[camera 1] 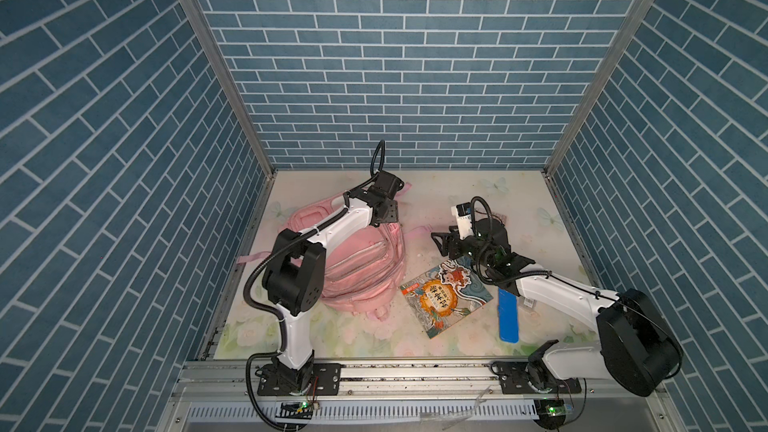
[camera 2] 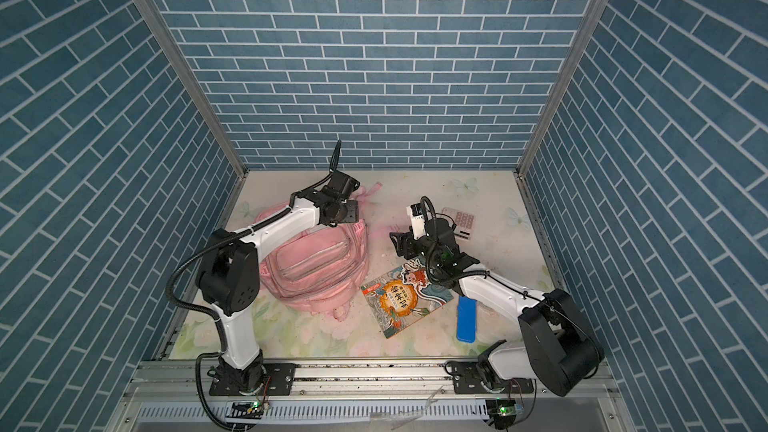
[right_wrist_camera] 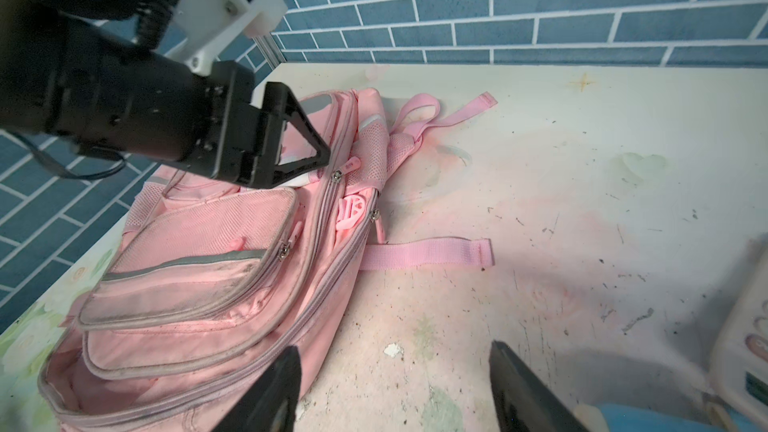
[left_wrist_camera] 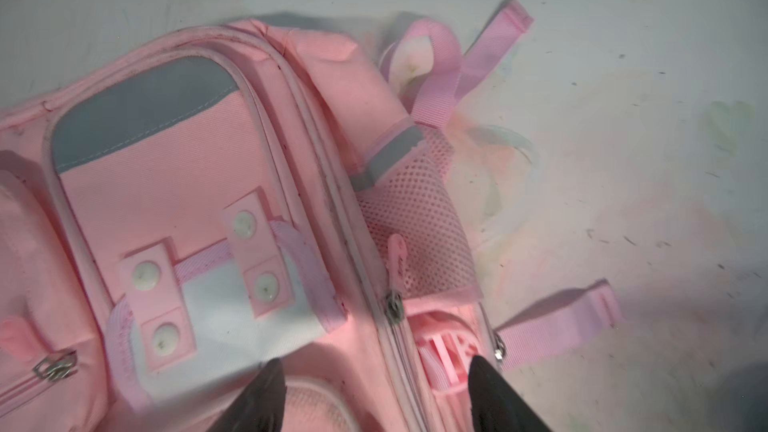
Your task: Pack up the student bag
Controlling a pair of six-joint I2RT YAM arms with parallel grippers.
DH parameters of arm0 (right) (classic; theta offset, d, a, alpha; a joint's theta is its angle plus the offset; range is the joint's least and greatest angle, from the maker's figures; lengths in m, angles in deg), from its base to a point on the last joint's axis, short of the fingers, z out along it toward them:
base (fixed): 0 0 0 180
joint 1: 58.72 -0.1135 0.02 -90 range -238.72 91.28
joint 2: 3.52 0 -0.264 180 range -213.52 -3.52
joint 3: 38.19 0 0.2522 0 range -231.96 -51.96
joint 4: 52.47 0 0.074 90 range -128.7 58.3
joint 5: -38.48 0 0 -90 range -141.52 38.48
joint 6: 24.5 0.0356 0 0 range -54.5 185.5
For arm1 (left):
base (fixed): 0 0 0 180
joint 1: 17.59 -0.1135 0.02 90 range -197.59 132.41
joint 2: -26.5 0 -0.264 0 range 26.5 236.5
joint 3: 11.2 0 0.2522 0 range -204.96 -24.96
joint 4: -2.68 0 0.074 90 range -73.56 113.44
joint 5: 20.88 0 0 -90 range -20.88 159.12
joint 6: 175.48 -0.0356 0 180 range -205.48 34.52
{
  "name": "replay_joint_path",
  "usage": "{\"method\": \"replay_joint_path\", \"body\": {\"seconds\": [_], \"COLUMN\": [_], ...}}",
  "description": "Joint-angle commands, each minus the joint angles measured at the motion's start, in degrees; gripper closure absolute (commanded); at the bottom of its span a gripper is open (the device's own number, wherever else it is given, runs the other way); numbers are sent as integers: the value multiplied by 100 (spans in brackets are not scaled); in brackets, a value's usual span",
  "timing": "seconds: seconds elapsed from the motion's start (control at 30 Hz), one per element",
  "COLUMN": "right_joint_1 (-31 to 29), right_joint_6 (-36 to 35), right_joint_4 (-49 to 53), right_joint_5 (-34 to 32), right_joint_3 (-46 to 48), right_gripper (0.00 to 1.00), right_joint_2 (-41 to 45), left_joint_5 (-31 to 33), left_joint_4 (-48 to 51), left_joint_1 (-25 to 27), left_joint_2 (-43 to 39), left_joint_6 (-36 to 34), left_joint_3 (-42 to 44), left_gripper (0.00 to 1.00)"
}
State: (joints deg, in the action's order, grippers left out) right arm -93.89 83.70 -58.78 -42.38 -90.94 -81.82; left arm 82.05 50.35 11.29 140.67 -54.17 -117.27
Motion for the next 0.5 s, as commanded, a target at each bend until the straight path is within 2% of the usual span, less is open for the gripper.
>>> {"method": "replay_joint_path", "body": {"seconds": [0.0, 0.23, 0.33, 0.47], "right_joint_1": [20, 20, 20, 25], "right_joint_6": [51, -141, -377, -527], "right_joint_4": [42, -23, 16, 180], "right_joint_5": [267, 720, 929, 1086], "right_joint_3": [-154, -295, -426, -687], "right_gripper": [28, 30, 31, 32], "right_joint_2": [-156, -521, -685, -928], "left_joint_5": [298, 208, -26, -9], "left_joint_4": [282, 195, 145, 656], "left_joint_1": [-156, -474, -609, -621], "left_joint_2": [147, 613, 922, 1528], "left_joint_6": [567, 894, 862, 642], "left_joint_3": [-385, -840, -1082, -1773], "left_gripper": [29, 29, 29, 31]}}
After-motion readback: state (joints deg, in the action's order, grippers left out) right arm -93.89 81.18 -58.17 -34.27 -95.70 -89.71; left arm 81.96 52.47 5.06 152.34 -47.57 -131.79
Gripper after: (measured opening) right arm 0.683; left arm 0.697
